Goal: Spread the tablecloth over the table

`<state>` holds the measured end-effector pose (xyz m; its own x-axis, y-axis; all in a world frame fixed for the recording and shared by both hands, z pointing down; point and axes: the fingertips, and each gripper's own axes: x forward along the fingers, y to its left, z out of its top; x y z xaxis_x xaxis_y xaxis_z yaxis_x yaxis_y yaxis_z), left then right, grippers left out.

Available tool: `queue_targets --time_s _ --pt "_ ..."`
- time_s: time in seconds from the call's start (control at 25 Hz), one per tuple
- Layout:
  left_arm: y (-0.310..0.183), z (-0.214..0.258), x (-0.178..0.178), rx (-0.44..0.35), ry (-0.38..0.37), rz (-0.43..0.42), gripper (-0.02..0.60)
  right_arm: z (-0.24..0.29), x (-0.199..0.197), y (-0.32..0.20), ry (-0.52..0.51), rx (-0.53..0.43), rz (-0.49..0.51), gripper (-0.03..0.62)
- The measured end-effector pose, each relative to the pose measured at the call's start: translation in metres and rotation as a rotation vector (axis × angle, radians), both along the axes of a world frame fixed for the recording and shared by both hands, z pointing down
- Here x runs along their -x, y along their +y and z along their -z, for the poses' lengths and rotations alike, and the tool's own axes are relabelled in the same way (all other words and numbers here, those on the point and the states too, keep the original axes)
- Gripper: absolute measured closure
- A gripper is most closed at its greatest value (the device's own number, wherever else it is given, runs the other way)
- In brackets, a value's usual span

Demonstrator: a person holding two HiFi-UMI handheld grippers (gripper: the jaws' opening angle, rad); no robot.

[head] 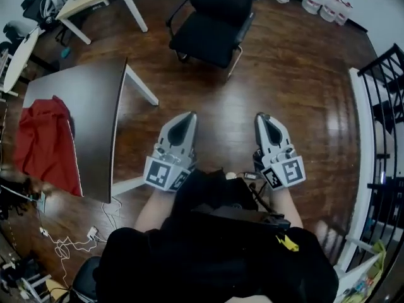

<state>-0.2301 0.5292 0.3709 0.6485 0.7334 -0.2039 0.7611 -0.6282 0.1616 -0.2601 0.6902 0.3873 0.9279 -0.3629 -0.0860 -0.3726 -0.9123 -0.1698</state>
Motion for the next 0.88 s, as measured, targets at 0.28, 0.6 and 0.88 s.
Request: queue_targets --time_s 0.28,0.6,0.88 --pt "-0.154 -0.016 -0.05 -0.041 -0.027 0.273 0.58 -0.026 -0.096 -0.153 -0.063 0.033 0.271 0.589" --pt "-0.337 -0.021 -0.054 -0.051 -0.036 0.623 0.578 -0.019 -0.155 -0.365 -0.033 0.075 0.643 0.589" --pt "-0.463 -0.005 0.008 -0.078 0.042 0.98 0.578 -0.003 -0.13 -0.538 0.026 0.077 1.016 0.589"
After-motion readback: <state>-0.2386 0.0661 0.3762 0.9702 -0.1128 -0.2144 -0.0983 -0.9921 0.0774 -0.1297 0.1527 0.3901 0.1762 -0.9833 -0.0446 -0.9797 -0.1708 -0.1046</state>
